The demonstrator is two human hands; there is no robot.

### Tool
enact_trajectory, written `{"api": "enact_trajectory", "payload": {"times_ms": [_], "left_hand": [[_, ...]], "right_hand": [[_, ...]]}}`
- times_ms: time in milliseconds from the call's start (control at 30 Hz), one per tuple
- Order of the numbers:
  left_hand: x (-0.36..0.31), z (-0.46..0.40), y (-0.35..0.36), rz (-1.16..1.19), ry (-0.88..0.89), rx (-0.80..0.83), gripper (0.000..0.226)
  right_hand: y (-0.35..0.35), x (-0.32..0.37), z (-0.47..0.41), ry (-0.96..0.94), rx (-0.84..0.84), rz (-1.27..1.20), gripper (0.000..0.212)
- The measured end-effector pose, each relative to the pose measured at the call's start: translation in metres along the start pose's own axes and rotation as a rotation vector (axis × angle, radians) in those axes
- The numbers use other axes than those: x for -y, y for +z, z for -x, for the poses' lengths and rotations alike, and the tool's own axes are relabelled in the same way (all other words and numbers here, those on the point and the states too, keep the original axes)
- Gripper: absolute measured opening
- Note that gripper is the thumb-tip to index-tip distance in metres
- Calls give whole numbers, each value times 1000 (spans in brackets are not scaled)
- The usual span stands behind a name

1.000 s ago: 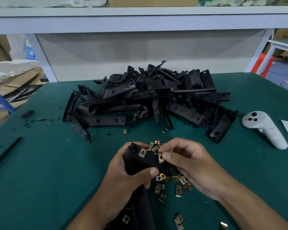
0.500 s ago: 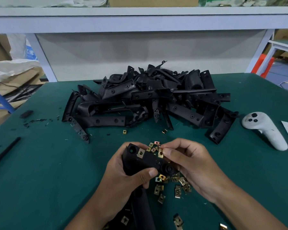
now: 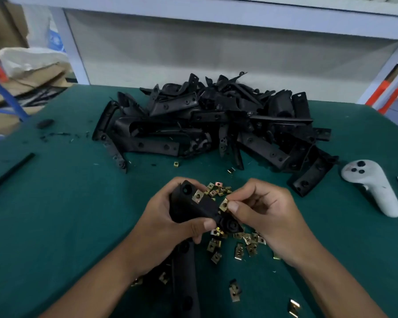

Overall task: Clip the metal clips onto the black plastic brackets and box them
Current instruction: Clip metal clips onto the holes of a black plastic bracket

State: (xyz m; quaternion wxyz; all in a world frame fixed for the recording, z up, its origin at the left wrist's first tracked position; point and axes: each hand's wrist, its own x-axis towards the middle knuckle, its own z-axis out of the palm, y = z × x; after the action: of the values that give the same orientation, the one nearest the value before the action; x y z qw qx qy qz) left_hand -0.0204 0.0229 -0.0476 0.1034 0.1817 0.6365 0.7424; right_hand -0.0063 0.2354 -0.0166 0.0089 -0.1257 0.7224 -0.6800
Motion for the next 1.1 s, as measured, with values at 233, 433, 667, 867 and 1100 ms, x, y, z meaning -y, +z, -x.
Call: {"api": "enact_trajectory", "payload": {"times_ms": [233, 433, 667, 867, 1100], "left_hand": [[1, 0, 2, 42, 12, 70, 41], [3, 1, 2, 150, -24, 71, 37], [5, 0, 1, 144, -29, 53, 33], [6, 0, 2, 94, -36, 35, 39], [4, 1, 1, 23, -42, 28, 34]], "right_hand": [[-4, -3, 0, 127, 91, -102, 6], [9, -10, 1, 120, -1, -228, 11], [10, -12, 2, 20, -35, -138, 30], [5, -9, 2, -16, -47, -38, 7], [4, -4, 4, -1, -25, 31, 6]]}}
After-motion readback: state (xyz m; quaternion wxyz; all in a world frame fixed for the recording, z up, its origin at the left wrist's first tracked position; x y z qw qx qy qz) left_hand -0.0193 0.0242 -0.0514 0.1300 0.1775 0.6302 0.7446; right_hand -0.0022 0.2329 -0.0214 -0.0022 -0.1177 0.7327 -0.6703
